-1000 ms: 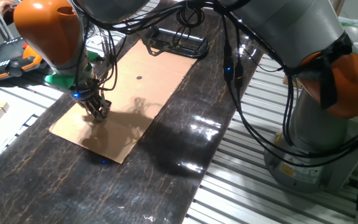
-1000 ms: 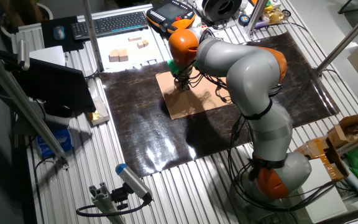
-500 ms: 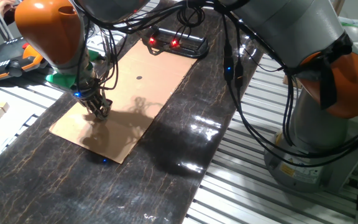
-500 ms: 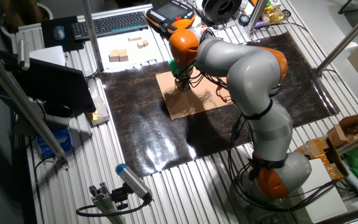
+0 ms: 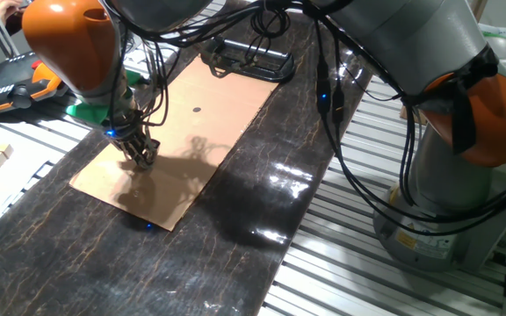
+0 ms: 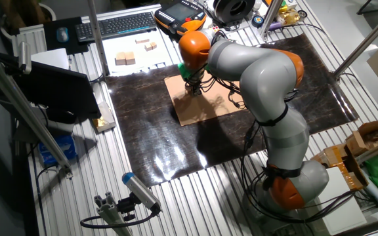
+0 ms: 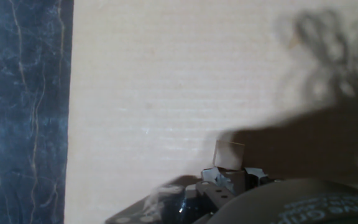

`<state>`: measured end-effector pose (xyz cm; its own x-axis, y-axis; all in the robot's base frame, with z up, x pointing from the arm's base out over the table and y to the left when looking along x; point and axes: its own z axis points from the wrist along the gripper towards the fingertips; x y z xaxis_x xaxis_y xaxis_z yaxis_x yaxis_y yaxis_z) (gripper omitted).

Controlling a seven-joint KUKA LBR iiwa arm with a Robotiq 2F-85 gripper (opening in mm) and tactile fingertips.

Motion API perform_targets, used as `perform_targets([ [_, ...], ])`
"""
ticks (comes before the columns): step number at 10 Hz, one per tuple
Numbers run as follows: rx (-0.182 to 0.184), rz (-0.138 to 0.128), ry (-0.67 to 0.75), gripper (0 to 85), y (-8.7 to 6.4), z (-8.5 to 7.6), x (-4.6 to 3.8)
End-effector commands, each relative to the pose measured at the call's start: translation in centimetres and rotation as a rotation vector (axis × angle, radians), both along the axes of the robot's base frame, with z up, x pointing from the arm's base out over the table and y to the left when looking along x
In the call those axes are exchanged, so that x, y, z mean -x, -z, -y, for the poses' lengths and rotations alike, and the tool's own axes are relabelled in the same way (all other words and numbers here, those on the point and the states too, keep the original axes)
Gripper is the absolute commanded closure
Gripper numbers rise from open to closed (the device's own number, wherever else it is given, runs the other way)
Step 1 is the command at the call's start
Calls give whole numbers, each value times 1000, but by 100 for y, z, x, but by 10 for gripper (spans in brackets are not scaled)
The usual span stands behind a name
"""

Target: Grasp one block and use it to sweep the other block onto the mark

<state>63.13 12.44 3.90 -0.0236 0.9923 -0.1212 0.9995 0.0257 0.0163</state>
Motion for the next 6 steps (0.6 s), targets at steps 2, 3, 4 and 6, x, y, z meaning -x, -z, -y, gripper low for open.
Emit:
perform_targets([
  [2, -1, -1, -3, 843, 2, 5, 4],
  [3, -1, -1, -3, 843, 4, 12, 5],
  [4, -1, -1, -6, 843, 7, 23, 6],
  [6, -1, -1, -7, 843, 4, 38, 6],
])
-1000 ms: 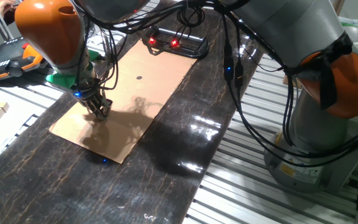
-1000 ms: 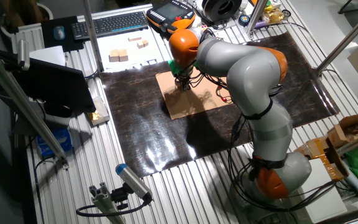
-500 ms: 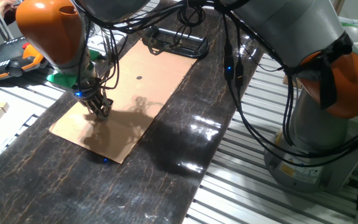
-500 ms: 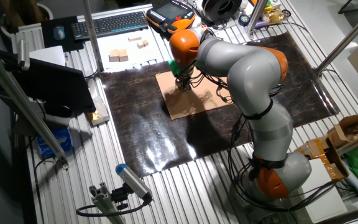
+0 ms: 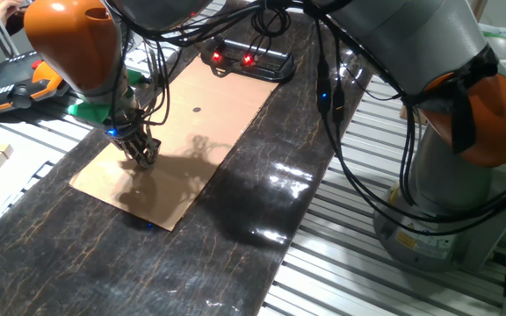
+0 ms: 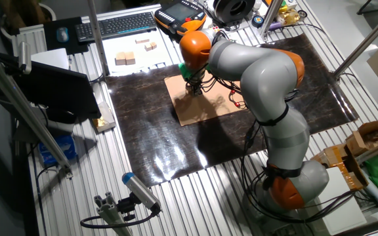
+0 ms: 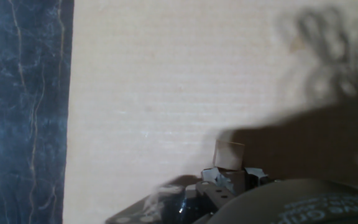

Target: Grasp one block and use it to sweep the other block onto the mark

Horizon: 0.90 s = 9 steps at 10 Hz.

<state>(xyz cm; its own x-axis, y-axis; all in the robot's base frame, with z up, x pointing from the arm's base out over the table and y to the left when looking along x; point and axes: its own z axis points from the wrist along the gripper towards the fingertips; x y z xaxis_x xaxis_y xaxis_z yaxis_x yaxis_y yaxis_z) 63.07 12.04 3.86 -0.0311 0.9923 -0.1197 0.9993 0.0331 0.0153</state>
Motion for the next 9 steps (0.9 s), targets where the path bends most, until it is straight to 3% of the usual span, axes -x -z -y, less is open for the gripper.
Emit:
perform_targets([
  [1, -1, 0, -1, 843, 1, 4, 2],
  [9, -6, 1, -16, 843, 12, 87, 13],
])
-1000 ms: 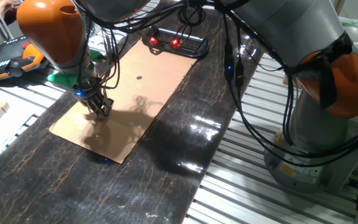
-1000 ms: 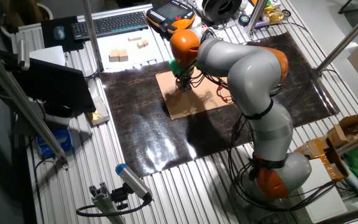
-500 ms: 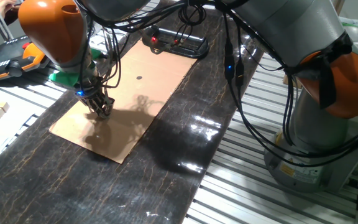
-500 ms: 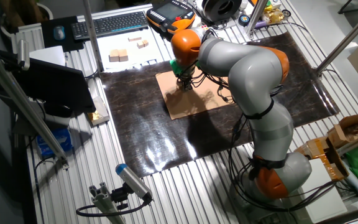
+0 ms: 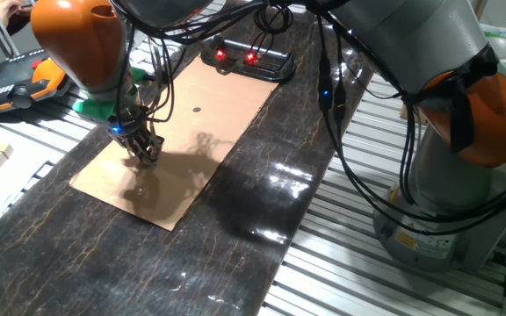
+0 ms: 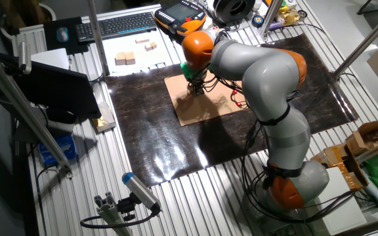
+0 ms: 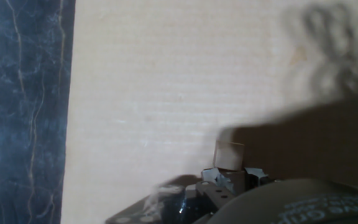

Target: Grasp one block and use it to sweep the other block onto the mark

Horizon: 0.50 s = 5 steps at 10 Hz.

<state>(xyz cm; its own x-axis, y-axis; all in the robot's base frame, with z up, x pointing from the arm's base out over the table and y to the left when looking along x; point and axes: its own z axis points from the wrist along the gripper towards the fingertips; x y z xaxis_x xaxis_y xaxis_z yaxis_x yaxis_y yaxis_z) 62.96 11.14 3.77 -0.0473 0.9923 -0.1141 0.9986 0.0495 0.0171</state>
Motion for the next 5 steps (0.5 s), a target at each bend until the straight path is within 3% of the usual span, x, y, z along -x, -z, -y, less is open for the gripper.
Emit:
perform_targets([
  [1, 0, -1, -2, 843, 5, 17, 5],
  [5, 3, 1, -4, 843, 7, 60, 14],
])
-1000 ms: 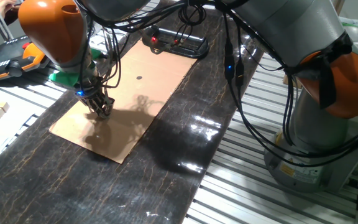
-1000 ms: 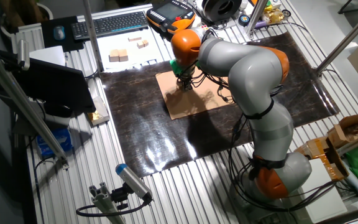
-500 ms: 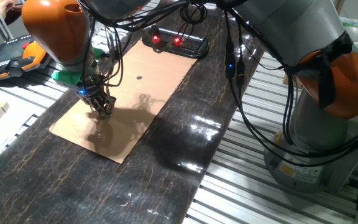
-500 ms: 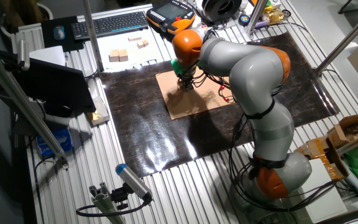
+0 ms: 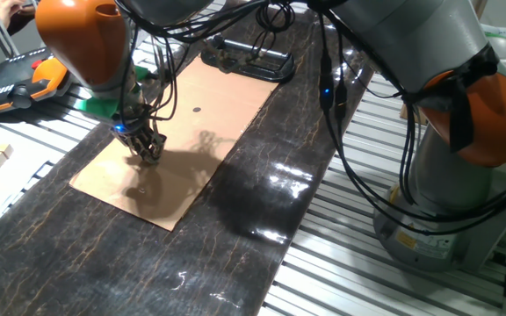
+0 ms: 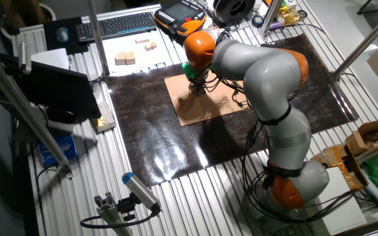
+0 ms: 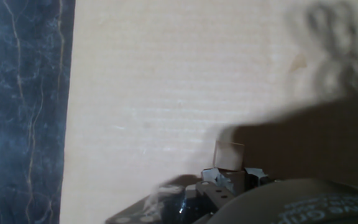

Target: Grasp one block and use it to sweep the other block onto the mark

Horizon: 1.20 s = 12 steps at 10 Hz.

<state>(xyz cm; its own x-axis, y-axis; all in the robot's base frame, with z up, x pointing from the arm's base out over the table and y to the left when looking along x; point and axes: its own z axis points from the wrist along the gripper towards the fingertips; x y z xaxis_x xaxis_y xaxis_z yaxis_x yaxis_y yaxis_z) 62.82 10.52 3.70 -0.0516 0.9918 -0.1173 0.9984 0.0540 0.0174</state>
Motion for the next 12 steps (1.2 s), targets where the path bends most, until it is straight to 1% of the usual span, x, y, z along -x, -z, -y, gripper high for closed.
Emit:
perform_targets([
  [1, 0, 0, -1, 843, -3, 6, 3],
  [5, 8, 1, -6, 843, -18, 26, 6],
  [12, 8, 2, -7, 843, -3, 79, 18],
])
